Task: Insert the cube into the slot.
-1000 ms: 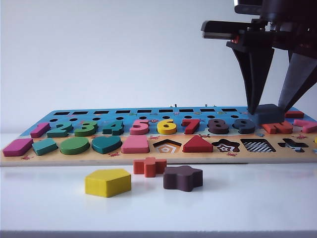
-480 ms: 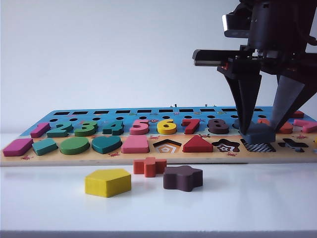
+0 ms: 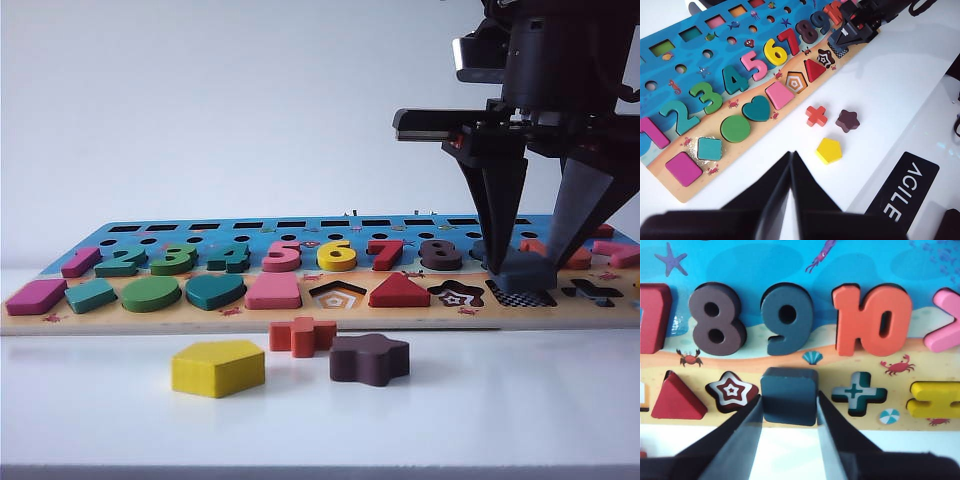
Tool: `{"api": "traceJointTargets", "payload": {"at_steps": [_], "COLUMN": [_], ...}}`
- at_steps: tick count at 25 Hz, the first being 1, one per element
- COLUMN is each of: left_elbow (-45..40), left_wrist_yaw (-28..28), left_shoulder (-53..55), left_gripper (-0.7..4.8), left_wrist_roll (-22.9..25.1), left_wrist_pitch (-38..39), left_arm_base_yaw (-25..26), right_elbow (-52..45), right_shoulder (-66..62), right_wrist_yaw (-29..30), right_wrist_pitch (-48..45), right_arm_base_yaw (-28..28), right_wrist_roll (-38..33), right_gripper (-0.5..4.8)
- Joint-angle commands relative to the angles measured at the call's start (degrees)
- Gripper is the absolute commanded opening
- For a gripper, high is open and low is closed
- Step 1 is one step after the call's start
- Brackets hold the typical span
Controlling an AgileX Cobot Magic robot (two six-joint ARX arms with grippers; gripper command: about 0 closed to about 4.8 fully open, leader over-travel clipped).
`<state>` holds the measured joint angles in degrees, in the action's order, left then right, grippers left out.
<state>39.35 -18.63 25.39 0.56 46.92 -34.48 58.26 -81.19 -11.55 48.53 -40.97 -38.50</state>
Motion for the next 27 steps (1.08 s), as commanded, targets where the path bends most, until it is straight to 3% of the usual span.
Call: {"api": "traceJointTargets", "payload": {"at_steps": [1, 27], "left_elbow": [0.22, 0.22], "left_wrist_yaw": [-0.44, -0.44], "left_shoulder": [0.07, 0.07], "left_gripper": [0.07, 0.07], "left_wrist_roll": [0.04, 0.04], "left_wrist_pitch": [-1.18, -1.18], "left_arm_base_yaw": [0.11, 0.09], "right_elbow": [0.07, 0.04], "right_shoulder": [0.07, 0.07], "right_wrist_yaw": [-0.02, 1.01], "right_wrist_pitch": [-0.46, -0.07], "right_arm_base_yaw": [-0.11, -0.11], "right_wrist_roll": [0.72, 0.90], "right_gripper": [0.39, 0.35]}}
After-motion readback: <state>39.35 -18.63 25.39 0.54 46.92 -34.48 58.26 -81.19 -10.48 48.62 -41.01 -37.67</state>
